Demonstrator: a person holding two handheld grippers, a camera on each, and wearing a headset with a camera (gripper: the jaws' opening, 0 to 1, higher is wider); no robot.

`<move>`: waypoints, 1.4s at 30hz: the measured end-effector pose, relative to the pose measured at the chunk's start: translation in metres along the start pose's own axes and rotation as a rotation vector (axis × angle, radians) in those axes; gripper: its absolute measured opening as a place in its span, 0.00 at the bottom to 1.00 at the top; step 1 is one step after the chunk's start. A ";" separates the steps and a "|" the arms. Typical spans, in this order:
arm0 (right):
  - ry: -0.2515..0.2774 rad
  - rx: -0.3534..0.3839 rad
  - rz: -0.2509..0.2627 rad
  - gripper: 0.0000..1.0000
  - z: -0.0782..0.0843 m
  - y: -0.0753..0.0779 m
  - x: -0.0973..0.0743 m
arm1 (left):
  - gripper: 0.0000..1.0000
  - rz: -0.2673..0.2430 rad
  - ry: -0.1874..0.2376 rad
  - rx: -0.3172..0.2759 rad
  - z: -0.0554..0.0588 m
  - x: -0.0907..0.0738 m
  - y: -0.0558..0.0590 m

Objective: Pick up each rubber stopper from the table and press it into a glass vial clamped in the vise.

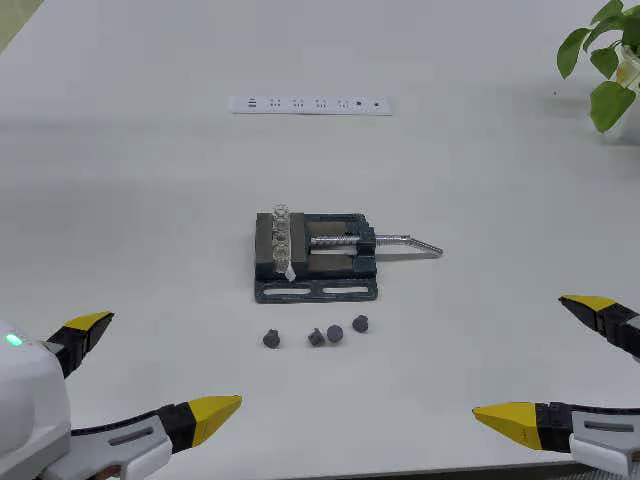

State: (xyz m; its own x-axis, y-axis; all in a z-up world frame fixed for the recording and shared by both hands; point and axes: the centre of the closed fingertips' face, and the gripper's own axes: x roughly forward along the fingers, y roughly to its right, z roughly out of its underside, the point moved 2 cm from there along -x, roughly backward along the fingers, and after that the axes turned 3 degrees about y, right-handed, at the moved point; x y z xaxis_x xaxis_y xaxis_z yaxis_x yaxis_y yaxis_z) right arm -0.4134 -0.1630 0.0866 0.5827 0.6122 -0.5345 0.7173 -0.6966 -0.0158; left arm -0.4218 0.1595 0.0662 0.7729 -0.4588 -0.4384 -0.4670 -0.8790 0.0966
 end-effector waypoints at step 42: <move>-0.142 -0.328 -0.269 0.91 -0.039 -0.024 0.071 | 0.97 0.078 -0.034 0.101 -0.002 0.008 0.000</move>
State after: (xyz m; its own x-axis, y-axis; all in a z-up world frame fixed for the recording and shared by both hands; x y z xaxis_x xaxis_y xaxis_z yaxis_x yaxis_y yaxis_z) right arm -0.3747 -0.0879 0.0824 0.3173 0.6816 -0.6593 0.9327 -0.3501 0.0870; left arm -0.4149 0.1555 0.0641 0.7181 -0.5192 -0.4634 -0.5676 -0.8222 0.0417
